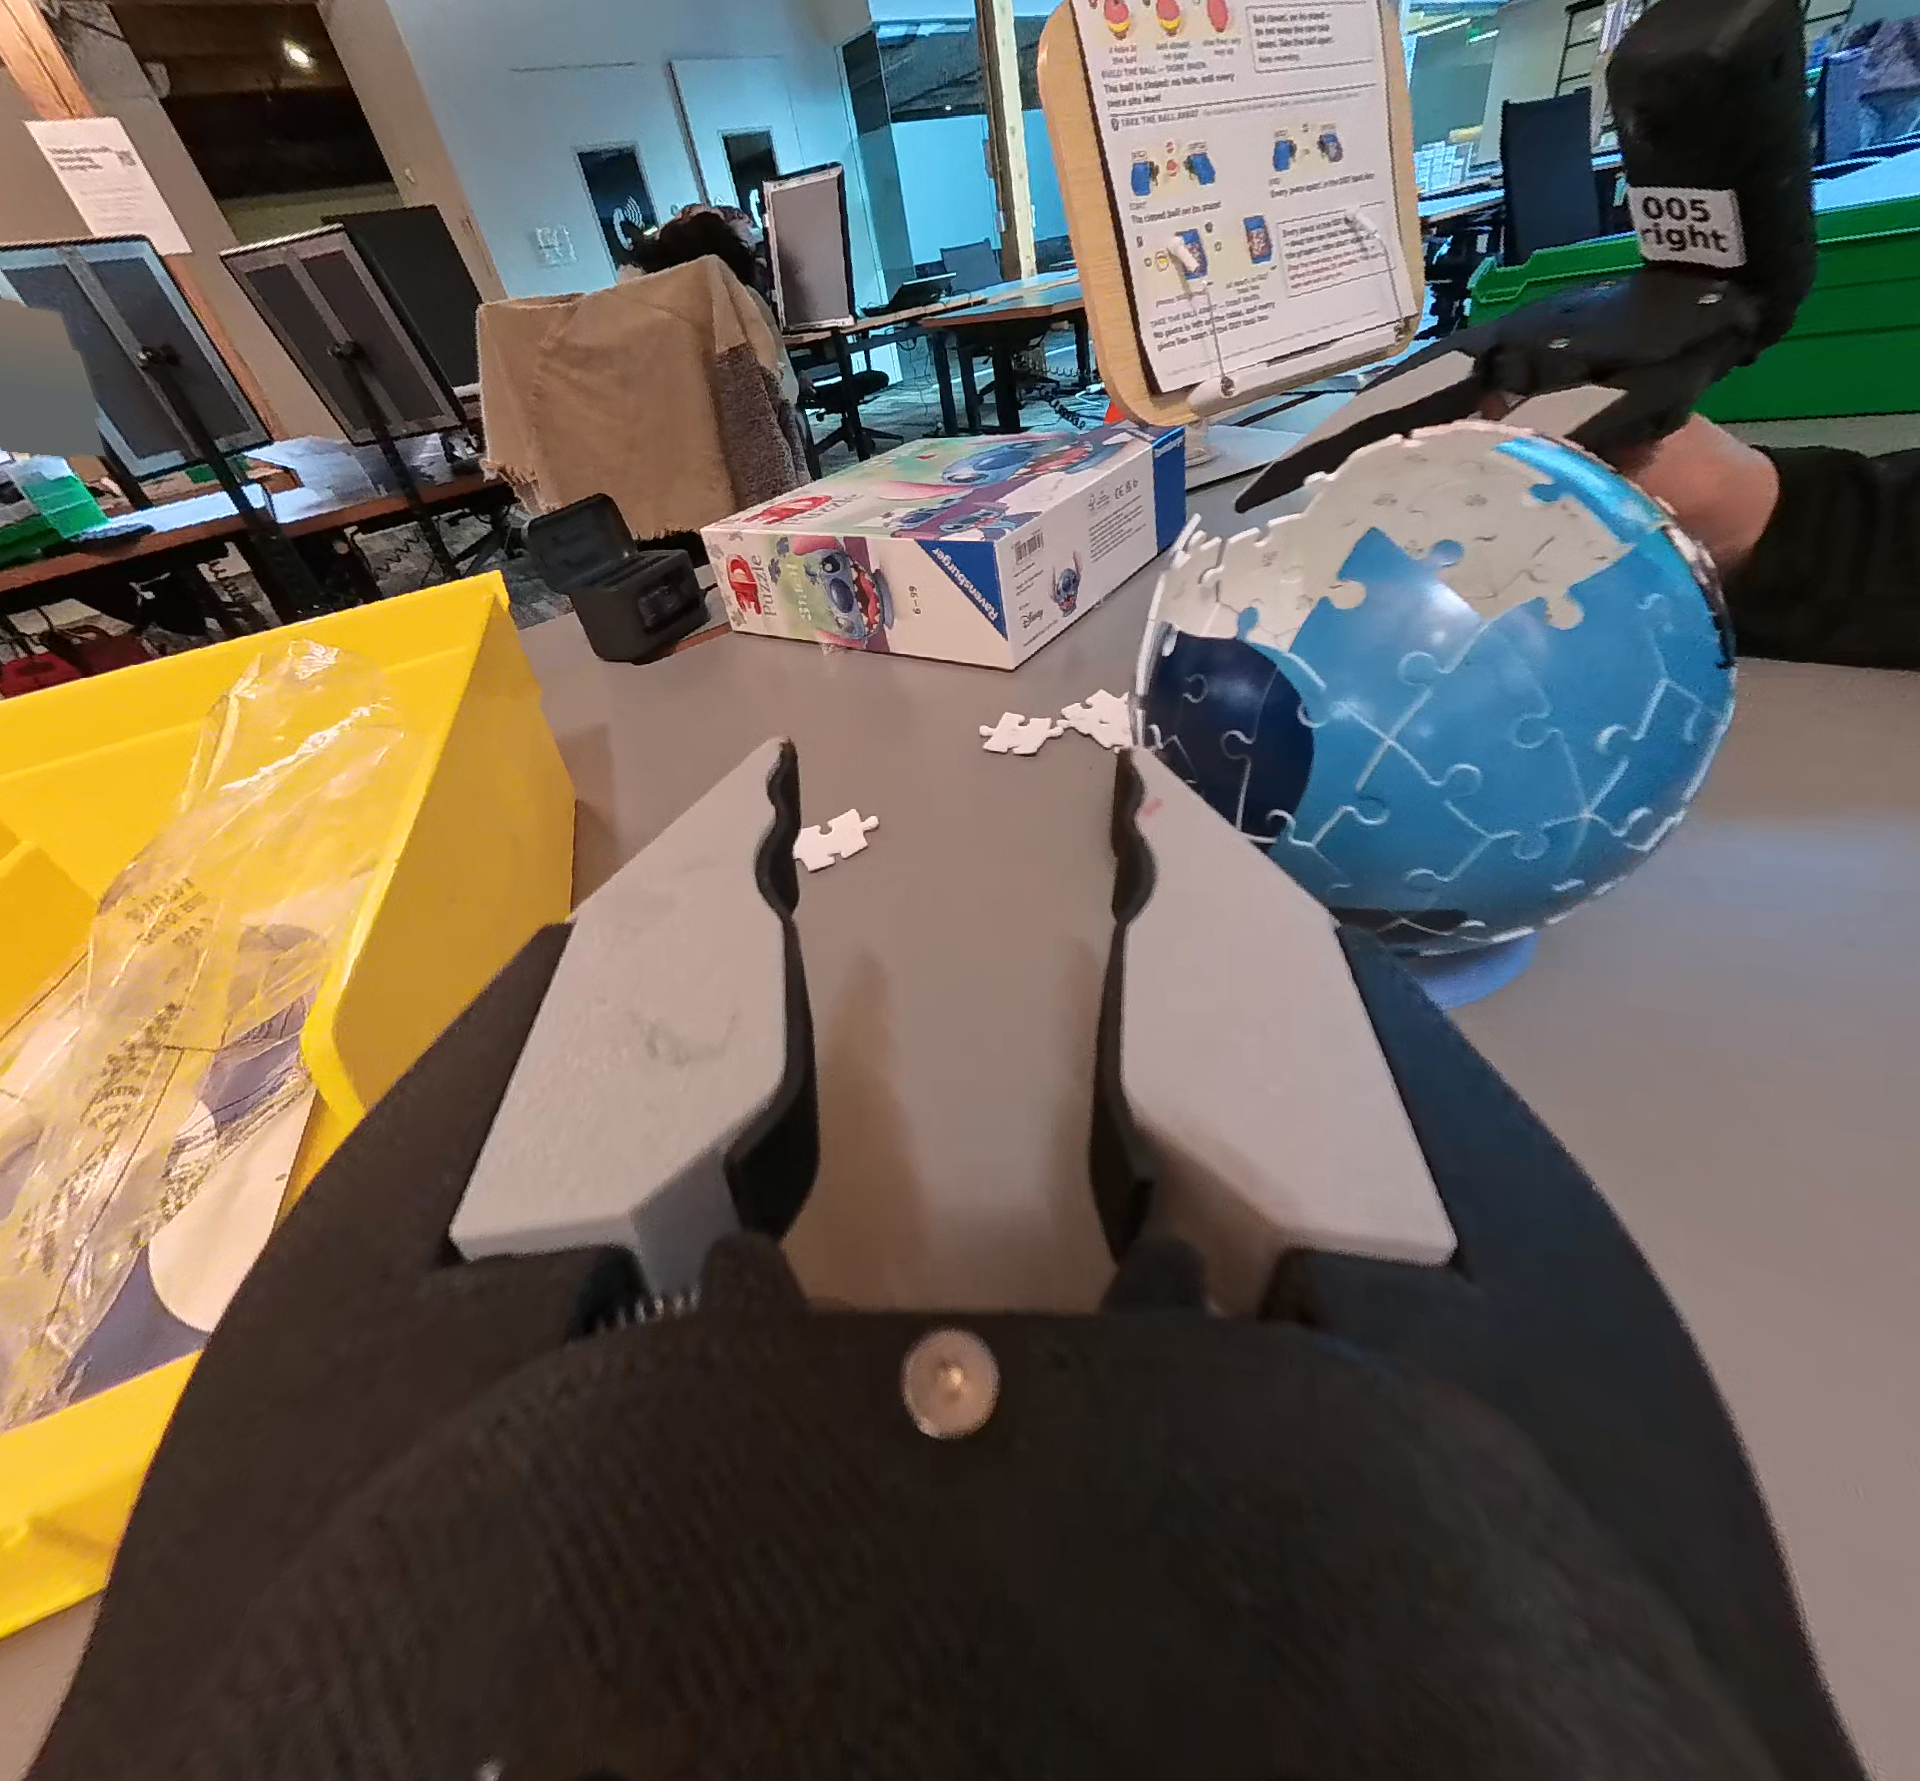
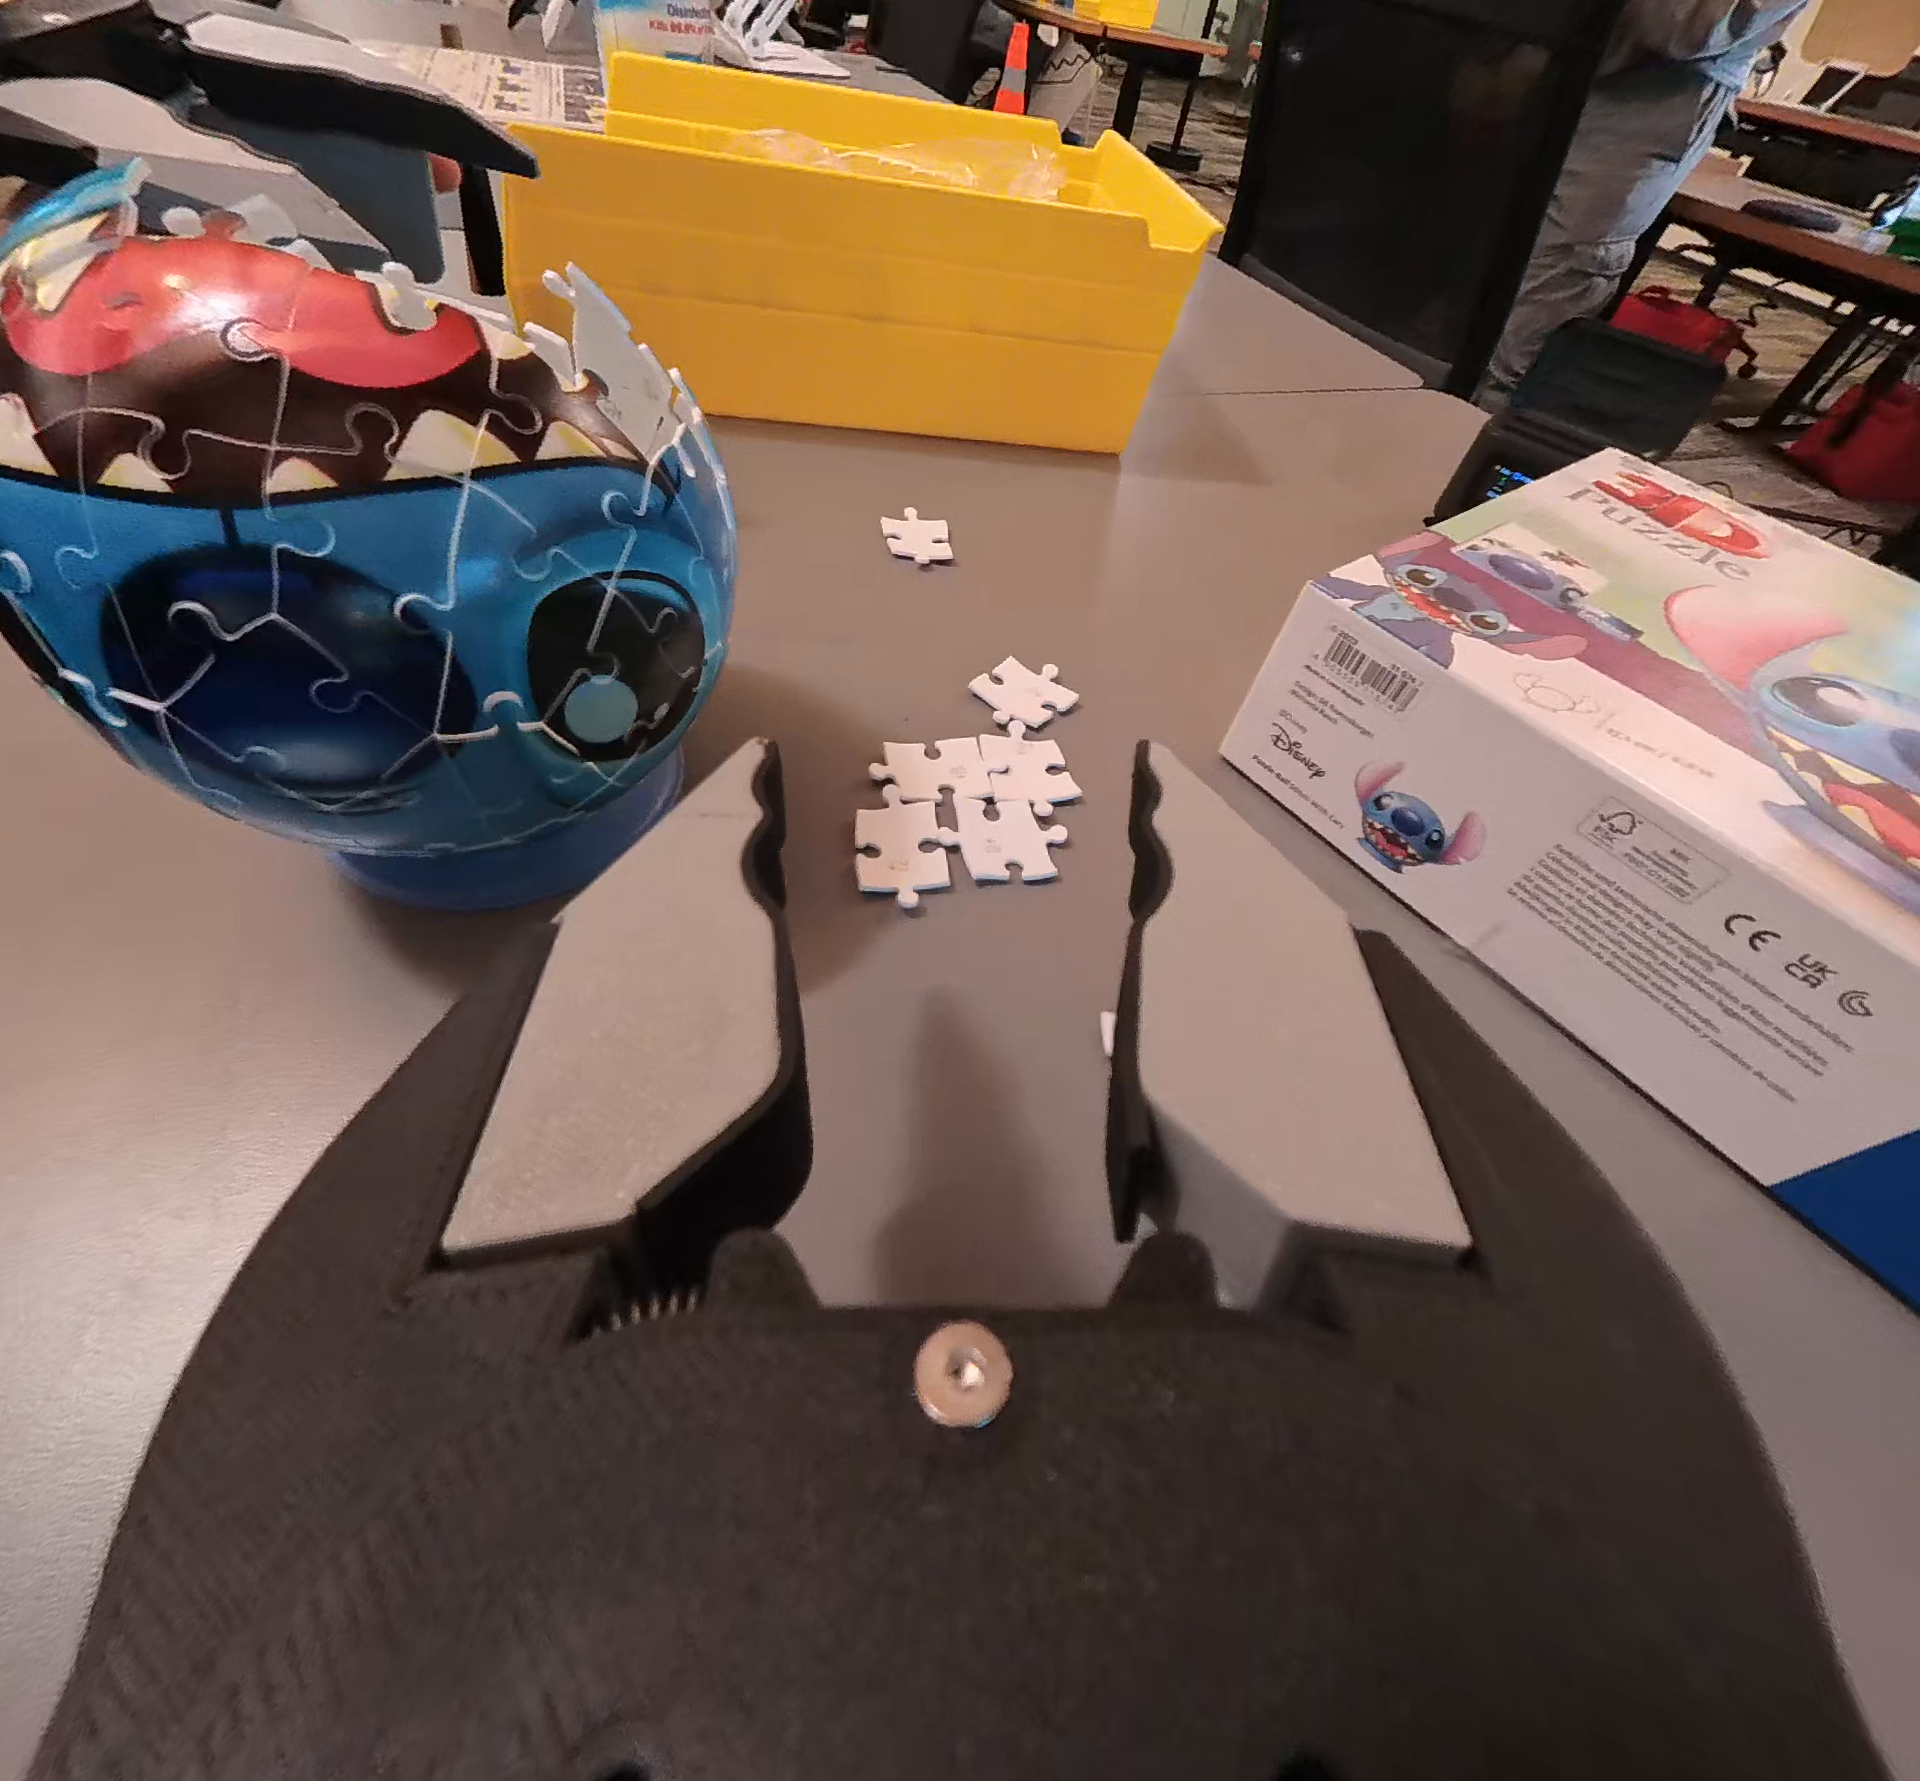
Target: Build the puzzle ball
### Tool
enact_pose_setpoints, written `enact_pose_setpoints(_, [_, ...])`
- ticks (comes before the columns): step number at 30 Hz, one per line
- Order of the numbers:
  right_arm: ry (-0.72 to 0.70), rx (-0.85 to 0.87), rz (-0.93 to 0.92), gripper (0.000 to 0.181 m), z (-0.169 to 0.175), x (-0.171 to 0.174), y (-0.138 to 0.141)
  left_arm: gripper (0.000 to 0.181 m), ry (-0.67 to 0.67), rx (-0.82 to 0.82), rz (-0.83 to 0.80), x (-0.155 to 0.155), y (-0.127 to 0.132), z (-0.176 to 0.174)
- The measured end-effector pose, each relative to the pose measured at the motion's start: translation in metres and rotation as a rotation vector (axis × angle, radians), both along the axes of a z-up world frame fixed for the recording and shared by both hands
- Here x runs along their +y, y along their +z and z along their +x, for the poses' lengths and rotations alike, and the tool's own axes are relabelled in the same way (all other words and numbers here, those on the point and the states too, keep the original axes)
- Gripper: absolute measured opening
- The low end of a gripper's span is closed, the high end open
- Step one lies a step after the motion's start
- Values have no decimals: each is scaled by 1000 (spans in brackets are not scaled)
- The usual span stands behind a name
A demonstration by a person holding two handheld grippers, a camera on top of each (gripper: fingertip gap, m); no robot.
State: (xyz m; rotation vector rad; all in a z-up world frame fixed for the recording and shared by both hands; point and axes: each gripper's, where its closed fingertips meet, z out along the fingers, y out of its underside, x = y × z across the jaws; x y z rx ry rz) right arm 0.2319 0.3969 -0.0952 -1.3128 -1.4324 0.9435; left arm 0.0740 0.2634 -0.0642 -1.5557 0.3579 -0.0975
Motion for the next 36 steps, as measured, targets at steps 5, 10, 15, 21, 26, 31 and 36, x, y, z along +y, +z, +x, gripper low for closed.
enact_pose_setpoints(5, [-42, -1, -10, 64, 3, 10, 0, 58, 6, 1, -3, 1, 0, 0])
enact_pose_setpoints(10, [-55, -4, -6, 61, 3, 12, -1, 58, 6, 9, -1, 0, 0, 0])
enact_pose_setpoints(15, [-71, 7, -12, 61, 5, 15, 0, 57, 11, 8, 0, 1, 0, 0])
enact_pose_setpoints(21, [-78, -8, 6, 60, 5, 18, -2, 56, 5, 12, -3, 1, -1, 1])
enact_pose_setpoints(26, [-79, -19, 28, 60, 6, 16, -3, 55, 10, 9, -12, 2, -2, 0])
enact_pose_setpoints(31, [-93, -13, 50, 58, 8, 22, -2, 55, 31, 27, 15, 0, 1, -1])
enact_pose_setpoints(36, [-194, 80, 4, 57, 17, 39, 11, 53, 14, 13, -16, 2, -3, 0])
